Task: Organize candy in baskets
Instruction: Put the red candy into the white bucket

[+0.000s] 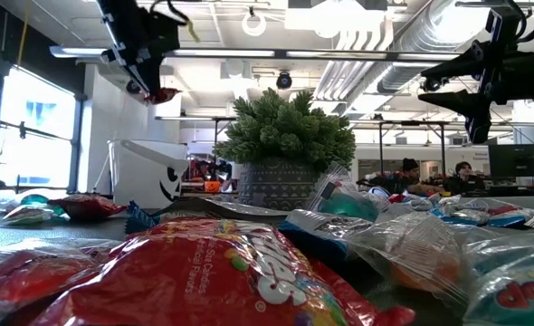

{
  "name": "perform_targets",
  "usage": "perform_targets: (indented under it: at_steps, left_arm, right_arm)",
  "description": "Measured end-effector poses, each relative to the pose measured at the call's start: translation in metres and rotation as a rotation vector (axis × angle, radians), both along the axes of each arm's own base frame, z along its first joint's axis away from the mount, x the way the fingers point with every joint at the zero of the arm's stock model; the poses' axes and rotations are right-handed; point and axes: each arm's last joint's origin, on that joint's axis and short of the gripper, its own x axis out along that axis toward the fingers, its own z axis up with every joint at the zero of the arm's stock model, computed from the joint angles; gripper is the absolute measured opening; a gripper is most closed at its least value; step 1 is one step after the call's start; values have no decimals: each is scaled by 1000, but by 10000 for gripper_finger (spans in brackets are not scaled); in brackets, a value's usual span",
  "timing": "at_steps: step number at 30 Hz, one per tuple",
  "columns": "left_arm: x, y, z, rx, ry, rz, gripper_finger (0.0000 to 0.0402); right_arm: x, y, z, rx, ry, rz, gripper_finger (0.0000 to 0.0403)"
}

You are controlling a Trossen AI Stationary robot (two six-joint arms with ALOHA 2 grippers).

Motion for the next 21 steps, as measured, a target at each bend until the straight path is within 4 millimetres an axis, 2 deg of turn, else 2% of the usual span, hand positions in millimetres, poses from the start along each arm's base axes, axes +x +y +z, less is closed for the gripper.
perform_targets:
  at_steps: [5,10,17,21]
  left_arm:
    - [5,21,-14,-61,47,64,26]
    - [9,31,-24,-121,67,88,63]
    - [10,32,-24,-139,72,47,98]
    - [10,21,-20,-321,-42,-33,97]
  right_arm:
    - [0,0,0,0,0,0,162]
    - [0,0,0,0,0,0,162]
    - [0,0,0,0,0,0,162]
    - [0,0,0,0,0,0,162]
